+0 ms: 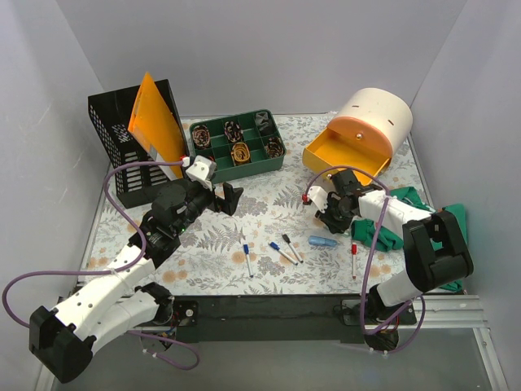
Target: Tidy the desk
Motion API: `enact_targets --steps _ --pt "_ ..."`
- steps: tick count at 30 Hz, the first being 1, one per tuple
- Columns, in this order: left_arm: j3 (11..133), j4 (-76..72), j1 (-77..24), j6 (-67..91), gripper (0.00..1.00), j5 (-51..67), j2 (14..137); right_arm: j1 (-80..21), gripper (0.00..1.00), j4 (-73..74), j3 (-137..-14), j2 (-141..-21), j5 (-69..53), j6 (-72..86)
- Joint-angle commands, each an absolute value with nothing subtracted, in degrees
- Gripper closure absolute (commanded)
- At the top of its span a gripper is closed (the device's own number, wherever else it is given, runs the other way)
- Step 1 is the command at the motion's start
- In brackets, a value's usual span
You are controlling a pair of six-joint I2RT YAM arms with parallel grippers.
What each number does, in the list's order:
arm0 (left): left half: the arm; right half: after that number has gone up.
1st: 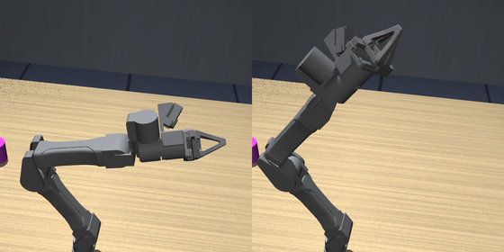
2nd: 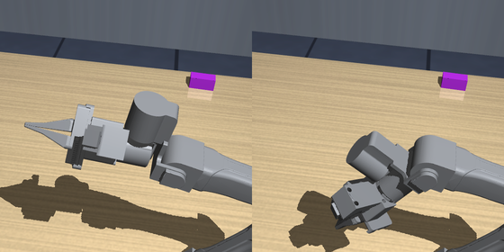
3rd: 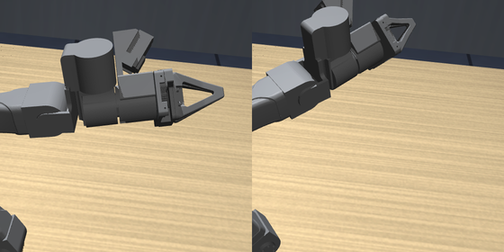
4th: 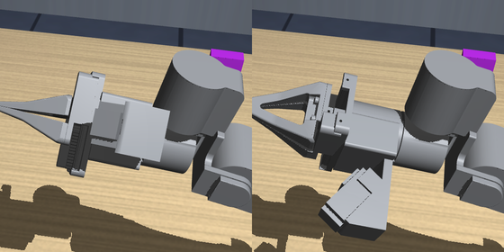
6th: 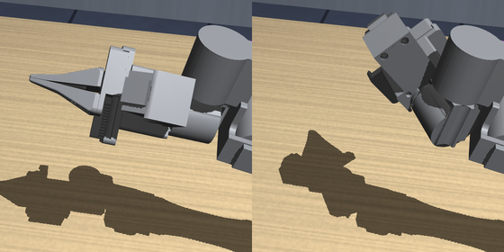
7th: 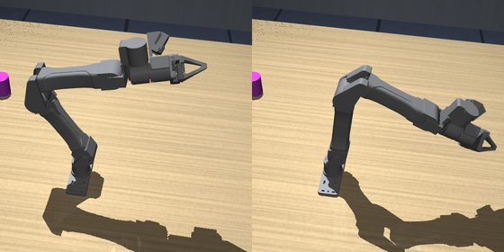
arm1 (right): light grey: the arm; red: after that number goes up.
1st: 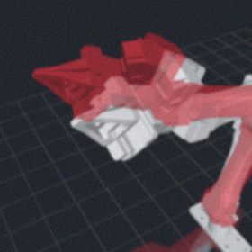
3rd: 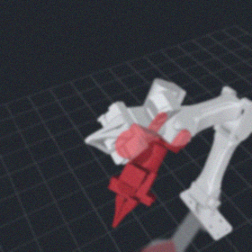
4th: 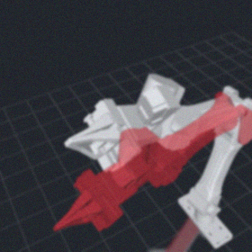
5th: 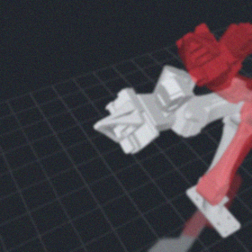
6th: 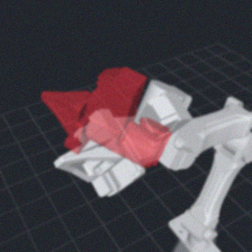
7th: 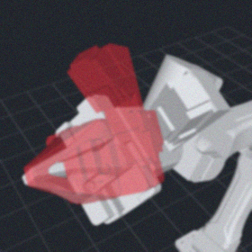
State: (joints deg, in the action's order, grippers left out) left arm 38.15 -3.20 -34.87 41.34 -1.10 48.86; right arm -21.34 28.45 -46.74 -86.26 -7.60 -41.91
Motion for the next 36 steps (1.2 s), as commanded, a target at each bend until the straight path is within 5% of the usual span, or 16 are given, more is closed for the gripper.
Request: enact_targets --steps 1,9,25,32,36 --pt "38.85 -3.08 -34.81 40.52 0.02 -1.32 47.72 -21.71 0.93 32.77 -49.56 -84.47 -13.61 -45.07" --pt "38.41 -3.60 -34.89 40.25 0.02 2.90 47.72 -21.62 0.96 42.10 -63.80 -73.94 -22.94 -50.10" --pt "38.41 -3.43 -34.80 39.73 0.02 2.99 48.34 -11.08 0.89 29.89 -75.32 -74.44 -11.34 -36.92" --pt "38.50 -3.34 -34.89 39.64 0.02 3.25 48.43 -8.26 0.40 28.74 -73.22 -76.29 -12.48 -36.47" --pt "38.50 -3.34 -34.80 39.64 0.02 3.34 48.69 -8.35 0.33 28.74 -73.21 -75.06 -13.88 -36.39"
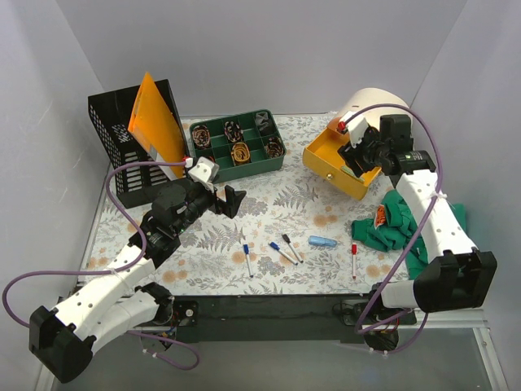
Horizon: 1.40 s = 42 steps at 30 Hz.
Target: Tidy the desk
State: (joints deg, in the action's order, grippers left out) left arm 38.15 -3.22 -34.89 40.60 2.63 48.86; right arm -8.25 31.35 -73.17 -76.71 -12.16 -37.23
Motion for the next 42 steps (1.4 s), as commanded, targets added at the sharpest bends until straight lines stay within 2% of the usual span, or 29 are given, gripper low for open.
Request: enact_targets --steps 1,3,7,10,15,25,32,42 --pt "38.50 -3.34 -34.89 39.64 0.02 3.43 48.69 -8.35 0.33 28.74 -73.21 -74.71 -14.93 -36.47" --pt "38.58 -3.34 -34.81 39.55 0.02 3.43 48.87 -8.26 0.33 29.70 -73.30 -73.57 -17.21 -37.08" --pt "38.50 -3.34 -34.89 39.55 0.02 3.34 49.13 -8.61 0.34 35.85 -72.16 -71.46 -35.35 -43.39" --pt "38.50 -3.25 -34.81 39.55 0.02 3.43 49.31 -11.41 0.36 40.95 -68.48 -70.31 -43.04 -49.89" --pt "38.50 -3.16 -34.89 39.55 0.02 3.16 49.75 -19.32 0.37 42.80 -59.35 -69.78 -40.00 -55.28" --pt "38.58 -3.16 -34.89 39.55 0.02 3.34 50.01 -22.76 0.36 37.98 -42.73 -67.50 -33.14 -63.72" --pt "38.58 -3.08 -34.89 39.55 0.02 3.34 50.10 -25.92 0.37 29.99 -36.40 -69.60 -28.22 -60.47" --pt "38.50 -3.08 -34.89 39.46 0.02 3.16 49.92 -27.77 0.38 26.54 -36.21 -73.12 -23.82 -58.27"
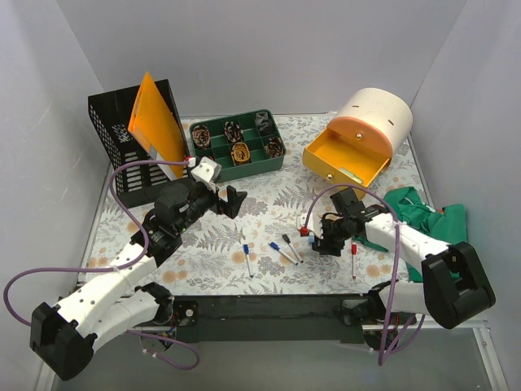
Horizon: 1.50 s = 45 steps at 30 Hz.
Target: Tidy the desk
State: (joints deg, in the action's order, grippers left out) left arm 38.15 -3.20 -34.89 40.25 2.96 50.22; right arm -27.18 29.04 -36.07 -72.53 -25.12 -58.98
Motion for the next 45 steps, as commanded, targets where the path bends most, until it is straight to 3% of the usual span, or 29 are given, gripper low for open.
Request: enact_targets --steps 1,8,12,15,19,21,33,42,44,45 --pt "38.50 -3.08 -34.89 39.46 0.02 3.16 49.83 -27.77 0.38 26.28 -36.21 -73.12 -23.73 -58.36" --pt "38.58 -3.08 -34.89 39.46 0.02 3.25 49.83 -28.04 0.39 25.05 -36.39 -77.16 -20.74 -56.51" --pt "38.58 -3.08 -34.81 39.46 0.02 3.25 49.75 -28.65 0.47 24.79 -36.56 -78.92 -19.69 -55.81" --pt "38.58 -3.08 -34.81 39.46 0.02 3.25 49.75 -29.00 0.62 25.13 -37.00 -79.36 -18.99 -55.37" --pt "38.58 -3.08 -34.81 39.55 0.02 3.34 49.66 -29.00 0.92 27.59 -39.98 -77.88 -18.28 -55.46" --pt "38.67 -3.08 -34.89 39.55 0.02 3.43 49.66 -28.92 0.98 29.69 -43.05 -76.82 -18.54 -55.55" --pt "38.67 -2.99 -34.81 39.46 0.02 3.60 49.31 -23.39 0.99 32.26 -66.95 -70.31 -17.32 -44.04" --pt "38.67 -2.99 -34.81 39.46 0.02 3.52 48.69 -15.56 0.99 19.95 -66.53 -71.10 -6.95 -32.70" --pt "38.67 -2.99 -34.89 39.55 0.02 3.52 48.87 -13.63 0.95 19.69 -66.71 -72.33 -7.20 -31.47" --pt "38.67 -2.99 -34.89 39.55 0.02 3.60 48.78 -12.93 0.86 18.99 -66.62 -72.86 -7.73 -31.12"
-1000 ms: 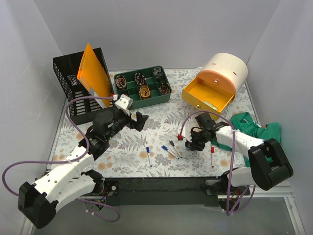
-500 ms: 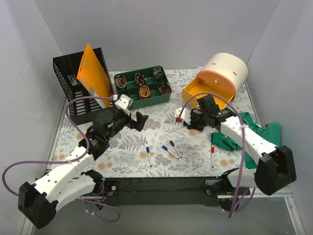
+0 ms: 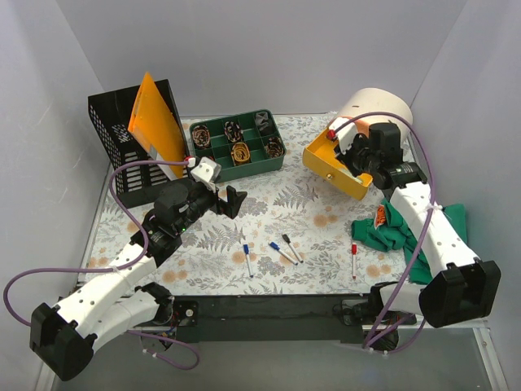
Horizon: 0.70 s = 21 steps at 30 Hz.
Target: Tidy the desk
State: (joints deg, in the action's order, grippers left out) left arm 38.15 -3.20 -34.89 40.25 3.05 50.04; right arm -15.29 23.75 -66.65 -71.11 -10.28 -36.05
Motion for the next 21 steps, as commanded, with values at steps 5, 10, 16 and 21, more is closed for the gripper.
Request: enact_targets --steps 5,10,16,21 --pt "38.76 -2.99 -34.89 39.55 0.02 3.96 49.04 -10.55 0.60 18.37 -66.27 -73.65 -9.23 -30.41" --pt "38.76 -2.99 -34.89 39.55 0.02 3.96 48.96 -10.55 0.47 18.72 -66.18 -72.86 -11.77 -31.46" --pt "38.76 -2.99 -34.81 39.55 0.02 3.87 49.22 -10.63 0.51 25.74 -66.01 -71.28 -29.06 -39.89" --pt "38.76 -2.99 -34.89 39.55 0.02 3.78 49.48 -12.39 0.75 35.32 -64.16 -72.77 -43.60 -50.01"
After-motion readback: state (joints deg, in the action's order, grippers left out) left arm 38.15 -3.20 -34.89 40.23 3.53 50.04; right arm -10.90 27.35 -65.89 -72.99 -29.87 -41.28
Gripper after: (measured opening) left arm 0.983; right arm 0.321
